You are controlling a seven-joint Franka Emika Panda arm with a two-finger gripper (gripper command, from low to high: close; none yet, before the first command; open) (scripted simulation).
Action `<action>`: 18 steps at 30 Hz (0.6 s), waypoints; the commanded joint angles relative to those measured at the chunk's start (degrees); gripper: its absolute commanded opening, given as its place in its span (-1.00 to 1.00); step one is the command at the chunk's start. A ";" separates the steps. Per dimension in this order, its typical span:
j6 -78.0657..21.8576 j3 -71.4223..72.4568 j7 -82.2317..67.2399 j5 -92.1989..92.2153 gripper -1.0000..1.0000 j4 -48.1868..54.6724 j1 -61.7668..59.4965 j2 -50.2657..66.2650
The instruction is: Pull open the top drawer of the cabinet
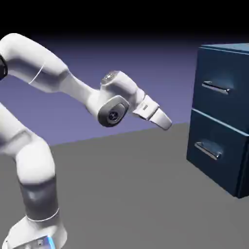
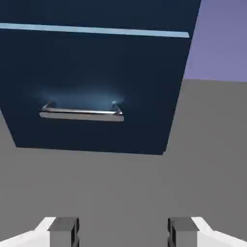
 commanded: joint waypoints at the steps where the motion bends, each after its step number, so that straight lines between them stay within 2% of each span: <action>1: -0.60 1.34 -2.50 -2.07 0.00 0.64 -0.73 1.60; 18: -10.79 24.05 -44.86 -37.23 0.00 11.49 -13.05 28.72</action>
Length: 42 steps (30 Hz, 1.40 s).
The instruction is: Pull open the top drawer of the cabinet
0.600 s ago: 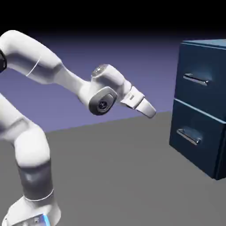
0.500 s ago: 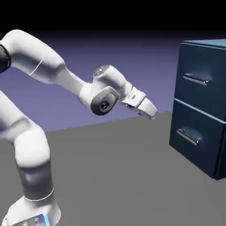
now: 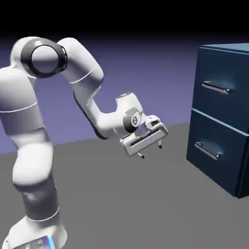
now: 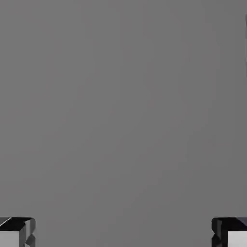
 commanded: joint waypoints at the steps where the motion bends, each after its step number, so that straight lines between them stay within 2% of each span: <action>1: -0.60 1.34 -2.50 -2.07 0.00 0.64 -0.83 1.60; 42: -25.17 56.12 -104.66 -86.87 0.00 26.80 -30.54 67.01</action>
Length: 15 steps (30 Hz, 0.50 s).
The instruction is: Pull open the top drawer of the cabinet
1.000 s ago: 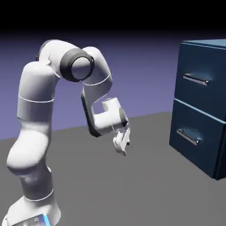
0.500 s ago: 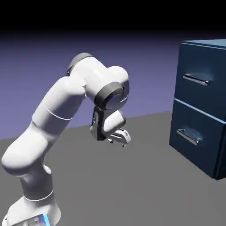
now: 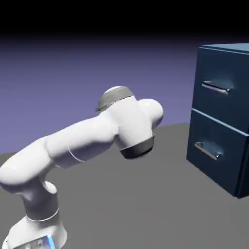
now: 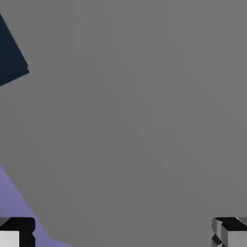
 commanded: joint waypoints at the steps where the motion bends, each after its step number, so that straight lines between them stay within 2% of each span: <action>1: -0.60 1.34 -2.50 -2.07 0.00 0.64 -0.73 1.60; 15: -8.99 20.04 -37.38 -31.03 0.00 9.57 -10.87 23.93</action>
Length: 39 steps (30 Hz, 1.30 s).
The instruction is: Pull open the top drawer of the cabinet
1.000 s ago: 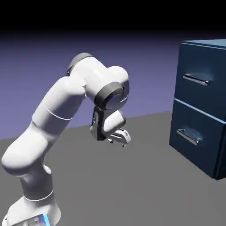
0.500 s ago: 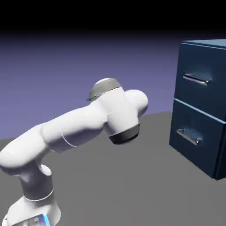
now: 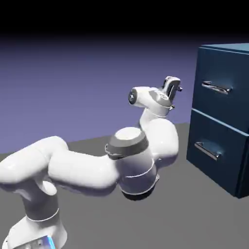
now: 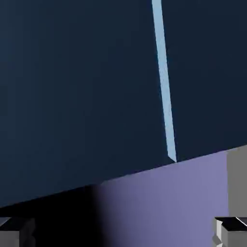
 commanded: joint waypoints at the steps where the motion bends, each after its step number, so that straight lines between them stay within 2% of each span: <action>1: -0.60 1.34 -2.50 -2.07 0.00 0.64 -0.73 1.60; 5: -2.32 5.18 -9.66 -8.02 0.00 2.47 -2.81 6.19; 12: 3.29 5.02 -10.87 -8.38 0.00 15.09 4.14 5.13; 13: 3.29 5.02 -10.87 -8.38 -1.00 15.09 4.14 5.13; 39: -19.38 8.86 -7.46 -2.64 -1.00 -36.81 -25.07 10.70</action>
